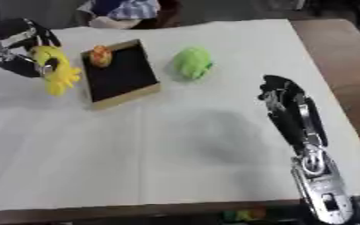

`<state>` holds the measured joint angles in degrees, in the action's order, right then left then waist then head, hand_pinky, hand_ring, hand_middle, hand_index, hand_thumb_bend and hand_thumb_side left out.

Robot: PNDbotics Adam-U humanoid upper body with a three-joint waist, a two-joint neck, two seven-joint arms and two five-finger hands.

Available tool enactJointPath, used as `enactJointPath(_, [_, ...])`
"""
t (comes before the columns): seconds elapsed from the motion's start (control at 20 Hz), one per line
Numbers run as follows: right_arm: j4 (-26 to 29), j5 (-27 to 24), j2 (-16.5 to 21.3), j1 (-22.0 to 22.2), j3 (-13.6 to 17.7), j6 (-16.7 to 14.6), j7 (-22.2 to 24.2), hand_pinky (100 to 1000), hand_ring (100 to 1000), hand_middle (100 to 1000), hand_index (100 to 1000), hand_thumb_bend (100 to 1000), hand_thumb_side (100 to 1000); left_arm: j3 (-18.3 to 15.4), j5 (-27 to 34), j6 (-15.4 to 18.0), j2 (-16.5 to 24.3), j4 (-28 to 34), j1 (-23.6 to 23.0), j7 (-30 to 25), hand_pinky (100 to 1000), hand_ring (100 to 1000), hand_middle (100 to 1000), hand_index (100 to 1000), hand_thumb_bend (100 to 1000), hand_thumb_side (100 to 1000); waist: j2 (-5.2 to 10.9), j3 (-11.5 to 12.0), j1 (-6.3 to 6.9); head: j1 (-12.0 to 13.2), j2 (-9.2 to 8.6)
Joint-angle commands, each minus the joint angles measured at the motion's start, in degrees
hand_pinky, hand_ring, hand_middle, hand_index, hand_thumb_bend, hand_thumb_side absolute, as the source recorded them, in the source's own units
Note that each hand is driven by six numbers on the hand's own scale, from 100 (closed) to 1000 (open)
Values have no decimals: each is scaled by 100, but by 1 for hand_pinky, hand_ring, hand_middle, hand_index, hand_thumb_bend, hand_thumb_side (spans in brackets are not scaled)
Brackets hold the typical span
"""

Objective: Pick up objects on the table and place them in the box.

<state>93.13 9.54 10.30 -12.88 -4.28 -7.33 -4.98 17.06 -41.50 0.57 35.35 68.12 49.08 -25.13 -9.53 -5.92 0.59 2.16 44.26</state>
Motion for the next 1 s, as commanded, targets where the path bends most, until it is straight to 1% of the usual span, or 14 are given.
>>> enactJointPath(0.05, [43,25,53,-32,3,0,5,781,618,633,775,100,721,-15,-132,79,-202,-270,279,31,586,504,540,769,128,121,178,-20,40,7,-14])
enactJointPath(0.2, [39,20,38,-32,-11,-4,20,781,618,633,775,100,721,50,-269,204,-487,-576,412,59,598,515,556,777,144,126,181,-62,26,24,-14])
enactJointPath(0.4, [30,7,40,-33,-18,-3,28,781,618,633,775,100,722,154,-494,406,-744,-866,457,36,622,543,584,790,169,127,172,-106,23,22,-14])
enactJointPath(0.45, [31,5,37,-36,-22,-4,32,781,618,633,775,100,722,166,-526,447,-793,-924,453,43,625,547,587,792,171,141,168,-116,23,23,-14])
enactJointPath(0.55, [35,6,28,-42,-28,-8,41,781,618,633,775,100,722,186,-549,519,-855,-997,429,66,649,578,622,816,179,180,161,-136,23,20,-14])
enactJointPath(0.65, [34,7,28,-44,-22,-7,40,782,618,633,775,100,722,206,-541,583,-853,-1011,387,43,676,617,675,849,202,270,155,-150,21,13,-14])
enactJointPath(0.8, [23,4,44,-48,-10,-2,28,782,618,632,776,100,722,184,-570,625,-762,-879,339,32,715,694,750,869,313,490,152,-141,25,14,-14])
enactJointPath(0.85, [22,5,44,-52,-12,-2,29,782,618,633,776,100,722,161,-558,651,-721,-799,314,58,720,704,760,875,341,554,150,-130,27,12,-14])
enactJointPath(0.95, [17,12,43,-62,-19,-5,41,782,618,633,776,100,722,125,-510,707,-602,-593,249,103,732,726,778,882,360,567,148,-109,27,-1,-14])
enactJointPath(1.0, [12,18,45,-69,-20,-4,47,782,618,633,776,100,721,115,-491,723,-536,-462,208,117,737,734,786,887,369,593,147,-101,25,-5,-14])
